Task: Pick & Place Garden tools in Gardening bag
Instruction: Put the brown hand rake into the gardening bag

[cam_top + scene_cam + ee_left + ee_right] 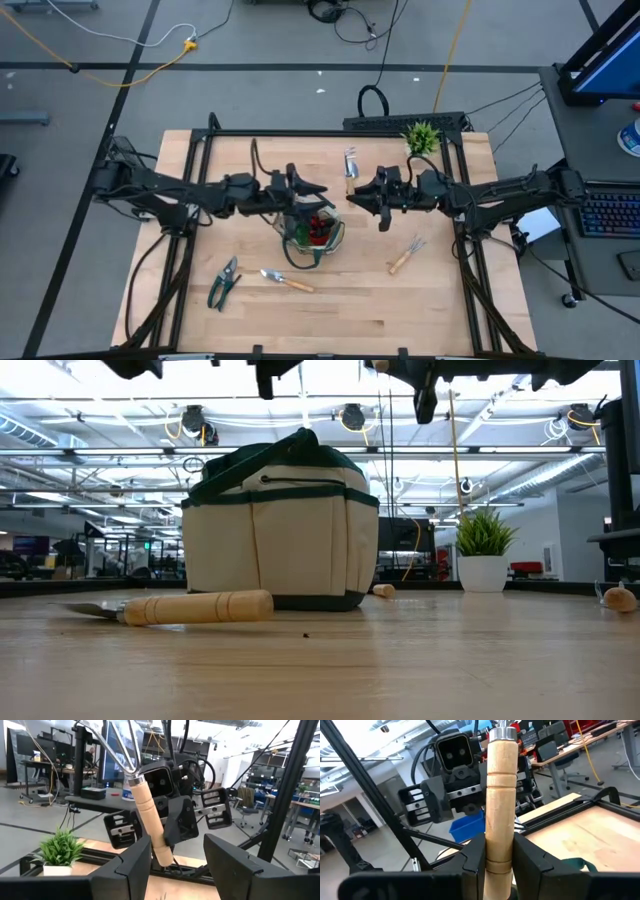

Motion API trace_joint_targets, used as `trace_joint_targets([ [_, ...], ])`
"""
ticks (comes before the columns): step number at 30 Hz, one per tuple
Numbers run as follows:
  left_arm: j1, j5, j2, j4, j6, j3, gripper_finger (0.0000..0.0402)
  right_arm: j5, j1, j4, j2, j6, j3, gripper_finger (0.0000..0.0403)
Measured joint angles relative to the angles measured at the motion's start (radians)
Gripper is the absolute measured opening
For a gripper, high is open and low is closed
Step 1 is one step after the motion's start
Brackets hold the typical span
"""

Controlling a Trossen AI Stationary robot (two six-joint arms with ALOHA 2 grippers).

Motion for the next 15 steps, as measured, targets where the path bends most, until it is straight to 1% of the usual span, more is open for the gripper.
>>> trace_joint_targets([
  [1,0.0,0.0,0.015,-0.002,-0.001,0.015,0.0186,-0.015,0.0,0.001,0.0,-0.009,0.0,0.0061],
  [6,0.0,0.0,0.082,-0.001,-0.001,0.082,0.0186,-0.023,0.001,0.0,0.0,-0.039,0.0,0.0061],
  [10,0.005,-0.001,0.114,0.001,-0.006,0.118,0.0186,-0.071,0.001,0.002,0.0,-0.062,0.0,0.0061],
  [15,0.007,-0.001,0.145,0.0,-0.025,0.153,0.0186,-0.071,0.001,-0.004,0.0,-0.085,0.0,0.0061],
])
